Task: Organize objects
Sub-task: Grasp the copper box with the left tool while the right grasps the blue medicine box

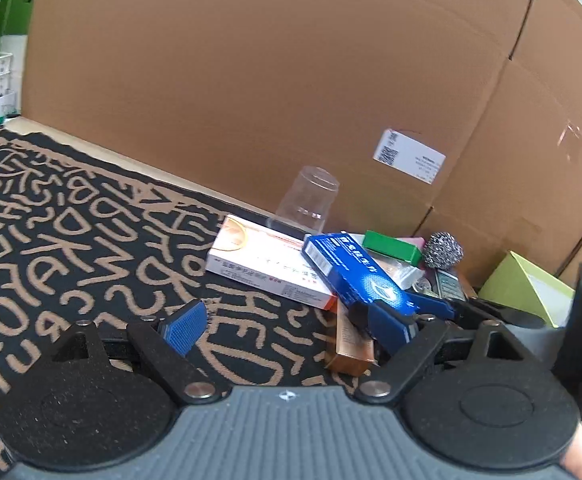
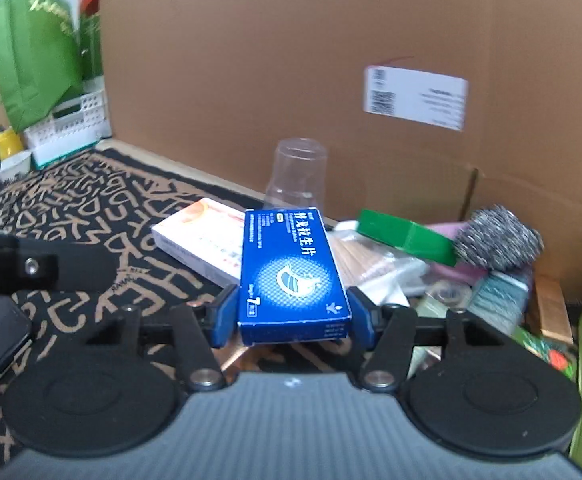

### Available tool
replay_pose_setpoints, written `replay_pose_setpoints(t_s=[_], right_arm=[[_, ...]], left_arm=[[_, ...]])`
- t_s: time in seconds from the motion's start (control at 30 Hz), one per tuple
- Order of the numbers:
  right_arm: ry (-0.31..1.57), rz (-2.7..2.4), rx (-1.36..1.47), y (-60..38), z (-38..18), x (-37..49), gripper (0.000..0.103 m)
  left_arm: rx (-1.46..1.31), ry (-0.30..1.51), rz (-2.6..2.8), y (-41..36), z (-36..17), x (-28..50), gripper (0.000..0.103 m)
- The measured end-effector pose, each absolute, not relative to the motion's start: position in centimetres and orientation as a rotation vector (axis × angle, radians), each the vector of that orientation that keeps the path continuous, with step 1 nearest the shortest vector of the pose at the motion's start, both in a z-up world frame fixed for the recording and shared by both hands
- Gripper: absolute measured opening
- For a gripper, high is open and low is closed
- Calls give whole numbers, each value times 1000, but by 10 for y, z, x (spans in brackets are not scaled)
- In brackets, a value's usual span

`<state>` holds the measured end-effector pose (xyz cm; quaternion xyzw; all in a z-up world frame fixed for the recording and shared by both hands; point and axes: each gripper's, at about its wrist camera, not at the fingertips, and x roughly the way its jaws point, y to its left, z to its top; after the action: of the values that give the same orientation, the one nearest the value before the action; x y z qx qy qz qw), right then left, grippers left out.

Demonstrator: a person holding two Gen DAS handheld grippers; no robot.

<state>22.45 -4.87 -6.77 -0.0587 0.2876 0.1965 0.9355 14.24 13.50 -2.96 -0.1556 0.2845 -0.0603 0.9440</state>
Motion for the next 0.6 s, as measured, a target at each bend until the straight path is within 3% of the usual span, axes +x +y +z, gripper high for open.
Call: replay_pose_setpoints(t_s=[0.23, 0.3, 0.53, 0.6], right_arm=[[579, 298, -89, -97, -64, 163, 57], [594, 287, -81, -109, -64, 142, 57], [639, 246, -87, -134, -70, 84, 56], [655, 232, -57, -144, -69, 72, 56]], left_arm=[[-201, 629, -190, 93, -44, 165, 89], [-177, 662, -197, 81, -51, 175, 76], [-72, 705, -158, 56, -67, 194, 57], [-50, 705, -156, 53, -66, 191, 34]])
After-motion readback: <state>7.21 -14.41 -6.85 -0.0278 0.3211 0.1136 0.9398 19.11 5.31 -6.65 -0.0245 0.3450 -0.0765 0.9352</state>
